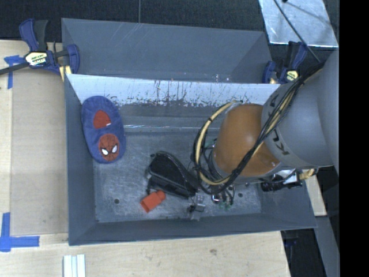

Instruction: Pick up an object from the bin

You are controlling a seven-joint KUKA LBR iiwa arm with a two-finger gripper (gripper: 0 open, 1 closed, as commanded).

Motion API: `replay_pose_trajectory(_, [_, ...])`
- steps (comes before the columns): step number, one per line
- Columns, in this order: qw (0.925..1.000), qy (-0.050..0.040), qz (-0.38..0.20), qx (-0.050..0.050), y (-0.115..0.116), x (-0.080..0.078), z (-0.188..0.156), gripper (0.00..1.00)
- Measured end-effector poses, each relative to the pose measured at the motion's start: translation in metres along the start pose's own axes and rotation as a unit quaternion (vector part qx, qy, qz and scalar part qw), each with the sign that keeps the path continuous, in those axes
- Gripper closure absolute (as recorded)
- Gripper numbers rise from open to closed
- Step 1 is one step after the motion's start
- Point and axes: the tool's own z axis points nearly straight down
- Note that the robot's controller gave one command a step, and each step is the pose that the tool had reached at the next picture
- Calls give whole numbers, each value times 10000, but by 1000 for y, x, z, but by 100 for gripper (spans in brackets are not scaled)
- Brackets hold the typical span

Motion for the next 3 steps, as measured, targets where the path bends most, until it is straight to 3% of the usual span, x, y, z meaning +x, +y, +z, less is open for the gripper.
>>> replay_pose_trajectory(1, [10000,-59,25,1,-3,-5,0,100])
replay_pose_trajectory(3, [10000,-31,-56,9,-21,-33,-151,100])
